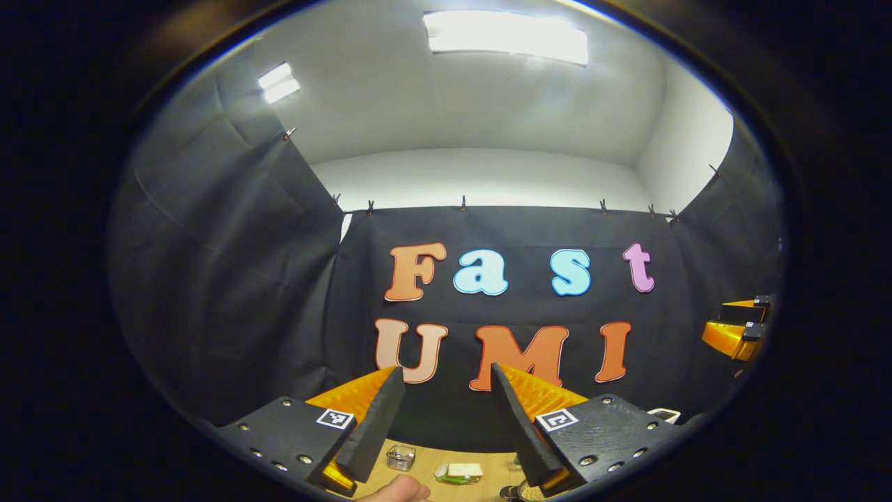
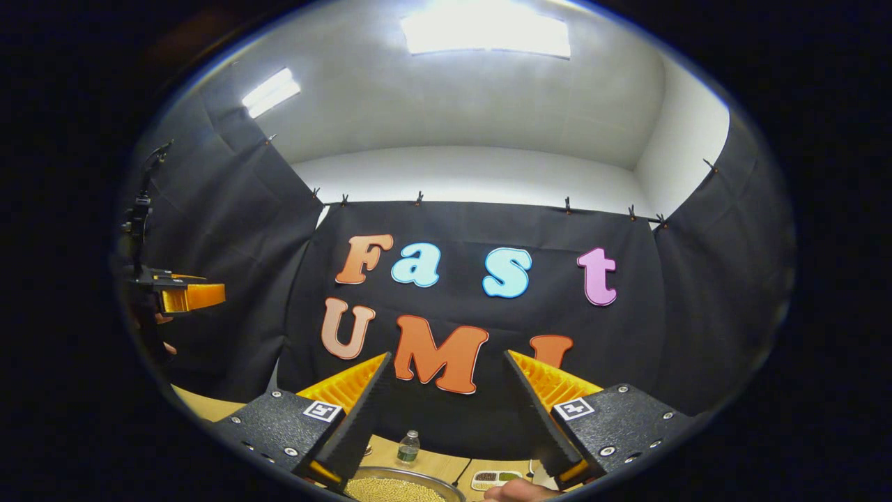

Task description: First push the handle of the pot to place it horizontally, then grasp the pot with both hands and set it on the induction cooktop.

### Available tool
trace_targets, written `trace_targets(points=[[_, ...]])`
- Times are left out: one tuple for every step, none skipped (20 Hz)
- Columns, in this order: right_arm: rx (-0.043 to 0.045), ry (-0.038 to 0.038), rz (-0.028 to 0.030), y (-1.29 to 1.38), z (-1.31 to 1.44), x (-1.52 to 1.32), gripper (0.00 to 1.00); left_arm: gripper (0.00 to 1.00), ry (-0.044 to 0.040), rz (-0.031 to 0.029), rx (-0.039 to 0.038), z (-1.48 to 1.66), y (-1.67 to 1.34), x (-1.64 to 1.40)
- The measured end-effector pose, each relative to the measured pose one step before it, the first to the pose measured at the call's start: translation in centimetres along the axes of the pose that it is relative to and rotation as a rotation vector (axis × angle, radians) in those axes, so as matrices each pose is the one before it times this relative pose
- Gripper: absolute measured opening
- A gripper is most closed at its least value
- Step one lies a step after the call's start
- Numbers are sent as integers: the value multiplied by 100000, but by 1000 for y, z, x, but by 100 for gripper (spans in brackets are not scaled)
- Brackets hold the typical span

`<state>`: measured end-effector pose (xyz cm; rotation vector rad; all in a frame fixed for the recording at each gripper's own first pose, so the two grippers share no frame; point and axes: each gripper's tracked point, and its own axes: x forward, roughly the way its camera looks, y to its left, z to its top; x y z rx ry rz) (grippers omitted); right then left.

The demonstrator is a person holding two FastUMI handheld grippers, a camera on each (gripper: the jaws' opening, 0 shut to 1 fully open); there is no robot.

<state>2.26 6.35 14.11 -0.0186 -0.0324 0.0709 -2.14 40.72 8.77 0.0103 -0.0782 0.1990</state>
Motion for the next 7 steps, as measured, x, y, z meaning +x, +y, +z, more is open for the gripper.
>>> trace_targets(points=[[-104,-244,216,120,-21,69,95,80,469,-131,427,-106,-203,60],[-34,-146,255,24,73,-28,95,80,424,50,519,-228,30,195],[318,-29,60,53,-33,-30,95,79,237,-125,271,-179,-71,-67],[328,44,266,72,71,59,95,80,313,-85,-159,-102,21,79],[-51,-1,440,50,19,-76,95,80,64,-34,-519,-61,-1,-101],[-300,43,-107,-34,-38,-9,95,80,63,-124,-461,4,45,65],[-172,-252,-563,-254,3,-72,95,80,-343,199,-228,124,-24,-31]])
